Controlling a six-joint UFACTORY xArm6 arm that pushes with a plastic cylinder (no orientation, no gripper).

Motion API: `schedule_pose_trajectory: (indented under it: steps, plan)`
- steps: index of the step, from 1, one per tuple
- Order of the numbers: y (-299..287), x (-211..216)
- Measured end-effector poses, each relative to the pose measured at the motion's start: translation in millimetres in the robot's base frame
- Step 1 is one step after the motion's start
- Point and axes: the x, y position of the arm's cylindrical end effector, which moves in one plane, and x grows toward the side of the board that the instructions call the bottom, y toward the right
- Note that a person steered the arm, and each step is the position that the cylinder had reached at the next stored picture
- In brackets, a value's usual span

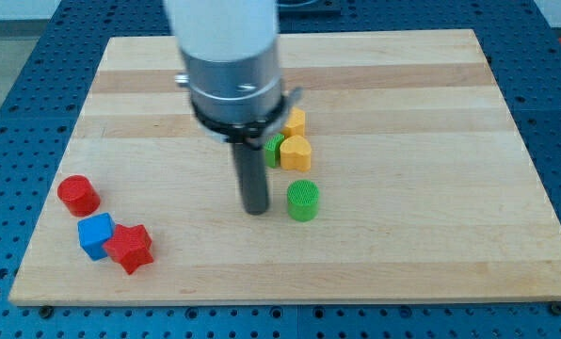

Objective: Push the green circle to the right side of the board

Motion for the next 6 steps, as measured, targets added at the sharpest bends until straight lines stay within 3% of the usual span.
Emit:
schedule_pose_trajectory:
  steps: [2, 4, 5, 6]
  plan:
    - [123, -21]
    - [103, 46]
    - [130, 58]
    - [142, 23]
